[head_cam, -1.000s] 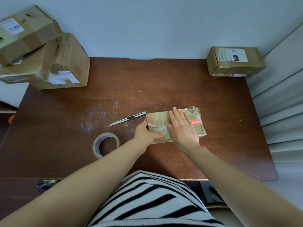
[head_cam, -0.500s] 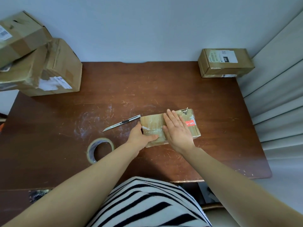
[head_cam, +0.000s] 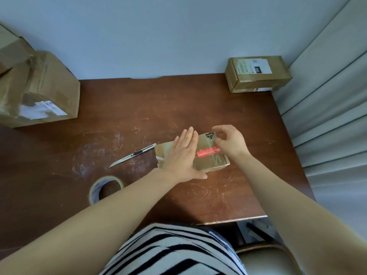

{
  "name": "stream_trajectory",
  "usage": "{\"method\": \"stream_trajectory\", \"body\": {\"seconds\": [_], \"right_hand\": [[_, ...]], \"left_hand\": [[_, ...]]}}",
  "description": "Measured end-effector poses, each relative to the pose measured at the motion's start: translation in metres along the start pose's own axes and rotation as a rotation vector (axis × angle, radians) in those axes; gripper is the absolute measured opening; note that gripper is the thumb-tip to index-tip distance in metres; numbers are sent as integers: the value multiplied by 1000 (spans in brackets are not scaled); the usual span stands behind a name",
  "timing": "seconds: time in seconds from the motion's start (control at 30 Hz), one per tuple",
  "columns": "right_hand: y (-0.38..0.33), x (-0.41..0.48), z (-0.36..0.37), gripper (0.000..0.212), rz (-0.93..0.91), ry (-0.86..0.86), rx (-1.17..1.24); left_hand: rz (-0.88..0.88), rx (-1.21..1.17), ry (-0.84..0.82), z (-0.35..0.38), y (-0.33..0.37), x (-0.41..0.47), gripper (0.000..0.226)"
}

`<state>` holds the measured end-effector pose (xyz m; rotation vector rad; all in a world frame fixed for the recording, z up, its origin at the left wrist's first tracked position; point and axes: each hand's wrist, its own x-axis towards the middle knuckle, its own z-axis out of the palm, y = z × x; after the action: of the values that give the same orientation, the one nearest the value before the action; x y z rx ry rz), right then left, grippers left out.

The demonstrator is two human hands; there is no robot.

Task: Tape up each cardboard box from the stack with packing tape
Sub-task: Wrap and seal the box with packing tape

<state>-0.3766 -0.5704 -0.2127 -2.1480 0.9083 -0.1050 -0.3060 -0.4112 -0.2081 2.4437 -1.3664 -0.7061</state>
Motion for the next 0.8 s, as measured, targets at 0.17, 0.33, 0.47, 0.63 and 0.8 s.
{"method": "stream_trajectory", "body": {"seconds": [0.17,0.33,0.47,0.63,0.8], "right_hand": [[6,-15,8,24,-35,-13,-14],[8,-17,11,21,-55,23,2],[12,-17,14,16,-58,42,44],[15,-17,14,13,-102,17,33],[20,-20,11,12,-198,-7,-46]], "left_hand": [[33,87,-93,5,2,7,131],[23,38,-120,7,2,12,131],[1,24,-134,6,4,14,131],[-11,19,-125,6,4,16,131],[-6,21,-120,6,5,15,130]]}}
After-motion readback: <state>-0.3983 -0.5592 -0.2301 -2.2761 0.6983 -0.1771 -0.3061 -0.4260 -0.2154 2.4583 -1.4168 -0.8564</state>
